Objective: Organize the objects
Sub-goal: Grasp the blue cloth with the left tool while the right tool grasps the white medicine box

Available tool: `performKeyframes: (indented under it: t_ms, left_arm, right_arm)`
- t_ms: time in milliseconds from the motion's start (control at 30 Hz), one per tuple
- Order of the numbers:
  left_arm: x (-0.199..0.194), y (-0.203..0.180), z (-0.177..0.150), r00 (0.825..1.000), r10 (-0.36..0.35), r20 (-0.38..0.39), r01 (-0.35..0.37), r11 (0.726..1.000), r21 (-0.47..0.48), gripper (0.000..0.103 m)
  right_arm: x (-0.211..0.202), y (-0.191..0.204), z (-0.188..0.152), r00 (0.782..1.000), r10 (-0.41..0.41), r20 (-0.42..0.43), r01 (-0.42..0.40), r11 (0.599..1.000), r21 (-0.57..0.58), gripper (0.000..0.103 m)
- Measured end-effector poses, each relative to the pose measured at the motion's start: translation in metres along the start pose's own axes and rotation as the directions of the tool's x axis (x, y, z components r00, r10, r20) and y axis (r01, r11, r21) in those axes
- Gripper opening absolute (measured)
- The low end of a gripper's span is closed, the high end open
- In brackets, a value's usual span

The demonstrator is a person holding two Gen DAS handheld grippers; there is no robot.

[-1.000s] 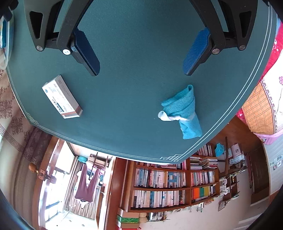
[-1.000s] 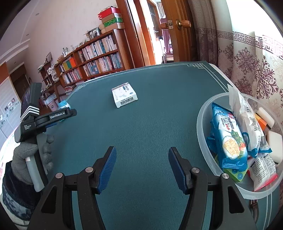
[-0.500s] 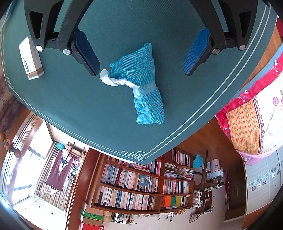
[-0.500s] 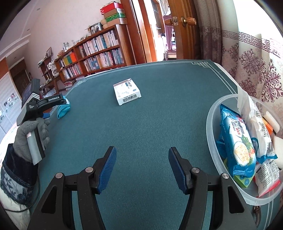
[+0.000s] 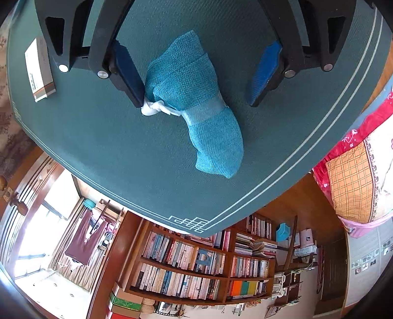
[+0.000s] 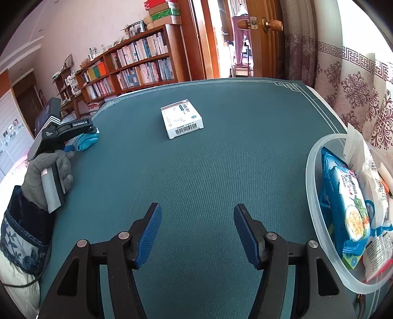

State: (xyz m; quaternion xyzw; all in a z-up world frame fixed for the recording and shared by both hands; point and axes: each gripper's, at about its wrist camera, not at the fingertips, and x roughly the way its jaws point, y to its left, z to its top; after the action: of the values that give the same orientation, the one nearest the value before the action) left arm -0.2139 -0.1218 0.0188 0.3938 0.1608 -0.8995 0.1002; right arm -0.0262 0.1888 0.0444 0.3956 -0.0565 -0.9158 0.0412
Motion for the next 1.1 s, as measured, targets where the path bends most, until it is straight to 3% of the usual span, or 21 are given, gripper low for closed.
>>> performKeyframes:
  t_ms: [133,333,633,833,867,933,1100]
  left_arm:
    - [-0.004,0.000,-0.002,0.999,-0.039,0.011,0.039,0.999,0.009,0.067]
    - [-0.009,0.002,-0.003,0.997,-0.071,0.010,0.070,0.997,0.023,0.058]
    - [-0.031,-0.018,-0.008,0.991,-0.122,0.048,0.117,0.989,0.089,0.057]
    - [-0.034,-0.031,-0.010,0.987,-0.155,0.048,0.148,0.980,0.133,0.057]
    - [-0.034,-0.032,-0.010,0.986,-0.157,0.047,0.150,0.979,0.137,0.057]
    - [-0.033,-0.035,-0.011,0.986,-0.160,0.043,0.152,0.978,0.143,0.057]
    - [-0.031,-0.039,-0.015,0.986,-0.163,0.035,0.156,0.975,0.156,0.057]
  right_arm:
    - [0.008,0.010,0.002,1.000,0.005,-0.012,-0.005,1.000,-0.018,0.063]
    - [0.021,0.021,0.015,1.000,0.013,-0.016,-0.014,0.999,-0.035,0.063]
    - [0.058,0.024,0.064,1.000,-0.021,0.021,0.022,0.999,-0.039,0.063]
    - [0.092,0.022,0.097,1.000,0.006,-0.002,-0.006,1.000,-0.020,0.063]
    - [0.096,0.023,0.102,1.000,0.016,-0.005,-0.016,1.000,-0.023,0.064]
    - [0.105,0.023,0.112,0.999,0.040,-0.010,-0.041,0.999,-0.029,0.077]
    - [0.124,0.031,0.132,0.999,0.042,-0.014,-0.043,0.996,-0.072,0.078]
